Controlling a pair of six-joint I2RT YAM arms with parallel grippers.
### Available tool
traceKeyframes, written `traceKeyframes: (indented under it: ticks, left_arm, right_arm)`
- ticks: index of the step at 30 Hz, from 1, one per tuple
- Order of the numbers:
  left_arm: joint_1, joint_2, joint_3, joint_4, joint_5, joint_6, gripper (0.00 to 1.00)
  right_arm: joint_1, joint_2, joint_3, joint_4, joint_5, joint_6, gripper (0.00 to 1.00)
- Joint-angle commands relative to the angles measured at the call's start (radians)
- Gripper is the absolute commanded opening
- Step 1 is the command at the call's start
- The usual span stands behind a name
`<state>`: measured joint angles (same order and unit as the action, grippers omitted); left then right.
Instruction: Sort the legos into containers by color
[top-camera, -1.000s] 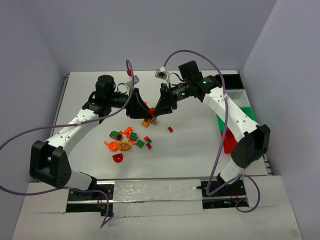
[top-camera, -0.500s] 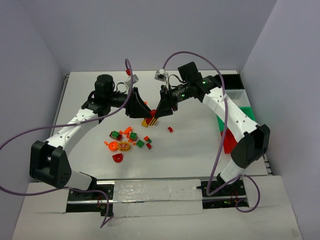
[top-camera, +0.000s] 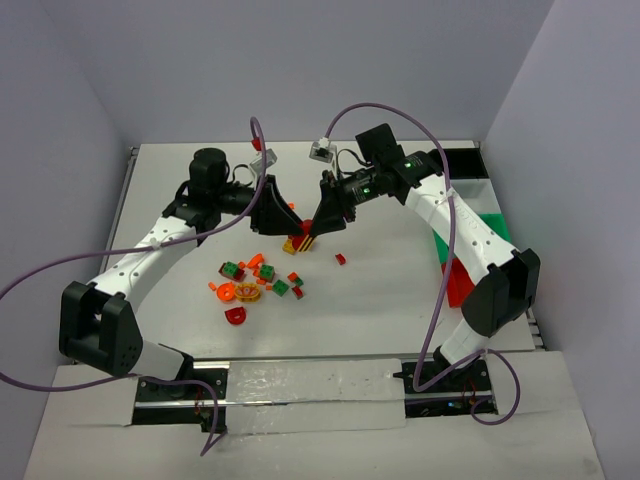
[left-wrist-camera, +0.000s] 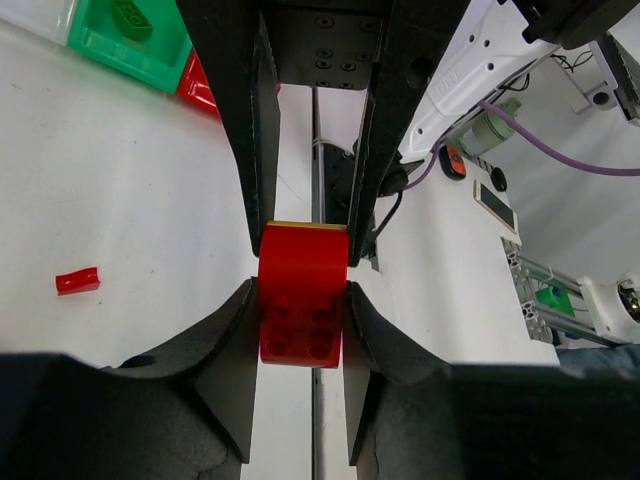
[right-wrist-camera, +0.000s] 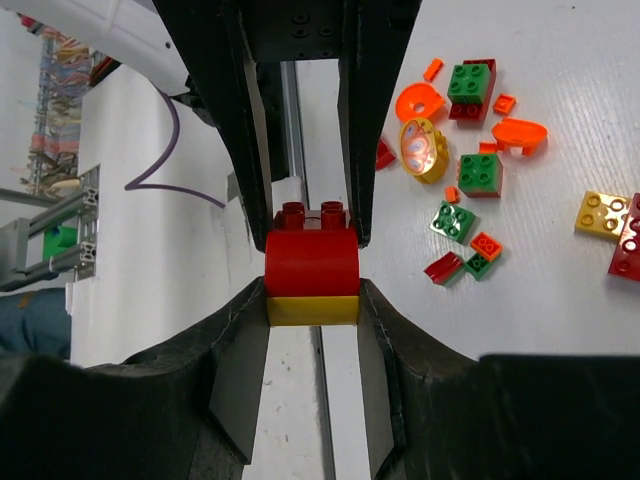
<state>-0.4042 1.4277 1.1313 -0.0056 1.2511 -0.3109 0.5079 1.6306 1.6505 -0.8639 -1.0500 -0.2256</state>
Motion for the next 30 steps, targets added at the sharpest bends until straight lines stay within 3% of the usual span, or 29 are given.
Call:
traceKeyframes:
  ticks: [1, 2, 3, 5, 11, 19, 21, 22, 26, 30]
  left_arm:
    - [0.001, -0.004, 0.062, -0.042, 0.041, 0.021, 0.0]
    - [0.001, -0.003, 0.064, -0.039, 0.044, 0.015, 0.0]
    - [0.001, -0.004, 0.064, -0.034, 0.044, 0.01, 0.0]
    - [0.002, -0.011, 0.059, -0.009, 0.04, -0.014, 0.0]
    - [0.004, -0.012, 0.065, 0.06, 0.03, -0.057, 0.0]
    - [0.004, -0.007, 0.067, 0.078, 0.017, -0.073, 0.0]
    - [0.002, -0.004, 0.068, 0.079, 0.016, -0.077, 0.0]
    - [0.002, -0.003, 0.069, 0.078, 0.016, -0.075, 0.01]
    - [0.002, 0.008, 0.083, 0.024, 0.029, -0.043, 0.4]
    - [0.002, 0.016, 0.088, -0.038, 0.033, -0.003, 0.53]
  right_arm:
    - [0.006, -0.014, 0.038, 0.011, 0.001, 0.023, 0.22]
    - [0.005, -0.011, 0.039, 0.008, 0.004, 0.025, 0.43]
    - [0.004, -0.009, 0.04, 0.005, 0.006, 0.026, 0.57]
    - [0.005, -0.005, 0.037, -0.001, 0.002, 0.03, 0.7]
    - [0.006, 0.0, 0.024, -0.011, -0.009, 0.02, 0.73]
    - [0.009, -0.002, 0.017, -0.017, -0.016, 0.0, 0.47]
    - [0.015, -0.004, 0.013, -0.016, -0.016, -0.005, 0.32]
    - [0.015, -0.006, 0.012, -0.013, -0.016, -0.006, 0.29]
    - [0.015, -0.012, 0.014, -0.002, -0.021, -0.002, 0.08]
    - [0.015, -0.014, 0.023, -0.004, -0.02, -0.003, 0.04]
